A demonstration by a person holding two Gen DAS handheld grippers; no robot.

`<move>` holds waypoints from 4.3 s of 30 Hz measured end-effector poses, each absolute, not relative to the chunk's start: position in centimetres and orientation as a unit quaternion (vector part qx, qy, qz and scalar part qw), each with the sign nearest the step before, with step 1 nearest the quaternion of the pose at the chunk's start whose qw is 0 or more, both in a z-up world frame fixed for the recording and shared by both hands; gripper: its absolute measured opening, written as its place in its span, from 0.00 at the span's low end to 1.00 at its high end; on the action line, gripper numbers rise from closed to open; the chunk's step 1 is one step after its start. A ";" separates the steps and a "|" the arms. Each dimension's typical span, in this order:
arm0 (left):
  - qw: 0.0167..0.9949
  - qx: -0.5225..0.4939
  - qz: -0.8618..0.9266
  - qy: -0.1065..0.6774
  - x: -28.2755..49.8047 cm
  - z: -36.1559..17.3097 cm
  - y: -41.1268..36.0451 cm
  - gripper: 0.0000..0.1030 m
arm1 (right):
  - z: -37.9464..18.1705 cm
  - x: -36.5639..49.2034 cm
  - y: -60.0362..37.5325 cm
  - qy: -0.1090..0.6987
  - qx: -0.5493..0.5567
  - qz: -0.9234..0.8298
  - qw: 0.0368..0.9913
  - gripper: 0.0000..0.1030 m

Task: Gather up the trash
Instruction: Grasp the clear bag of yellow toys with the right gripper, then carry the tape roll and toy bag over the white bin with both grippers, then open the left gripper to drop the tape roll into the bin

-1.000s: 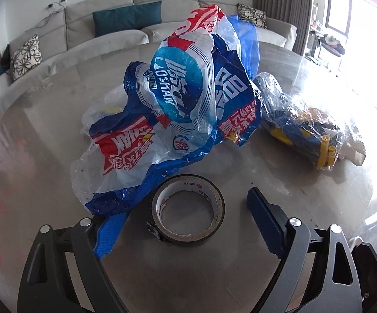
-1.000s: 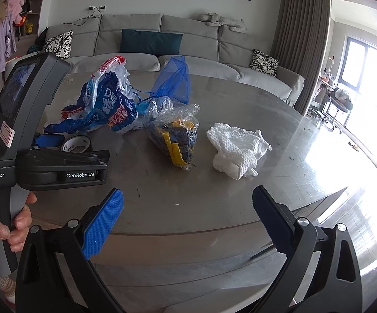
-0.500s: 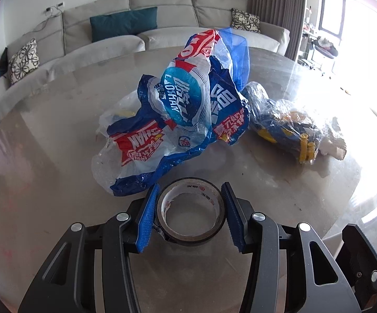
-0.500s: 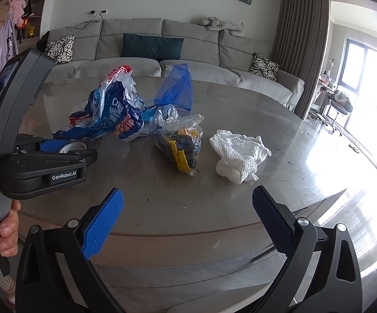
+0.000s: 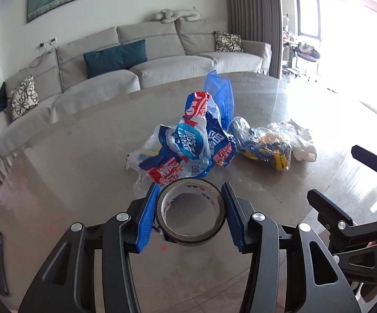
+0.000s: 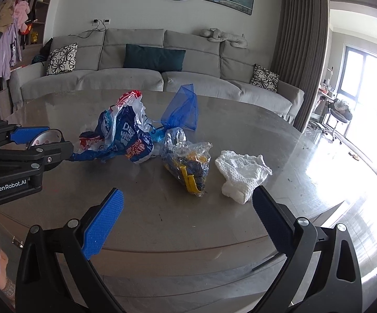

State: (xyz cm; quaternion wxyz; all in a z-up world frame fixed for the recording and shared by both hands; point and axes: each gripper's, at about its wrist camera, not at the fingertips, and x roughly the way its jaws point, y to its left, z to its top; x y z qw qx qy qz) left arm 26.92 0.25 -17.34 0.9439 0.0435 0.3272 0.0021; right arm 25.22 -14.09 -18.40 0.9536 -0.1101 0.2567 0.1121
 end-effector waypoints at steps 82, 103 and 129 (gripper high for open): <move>0.901 0.136 -0.232 0.340 19.5 -22.2 -19.6 0.48 | -18.1 8.1 -30.4 0.301 -0.018 -0.087 0.949 0.16; 0.858 0.219 -0.281 0.370 17.1 -28.6 -29.1 0.48 | -23.6 6.2 -35.1 0.317 0.026 -0.108 0.942 0.16; 0.829 0.239 -0.291 0.414 19.6 -35.3 -31.5 0.48 | -28.0 11.1 -36.9 0.394 0.009 -0.078 0.916 0.17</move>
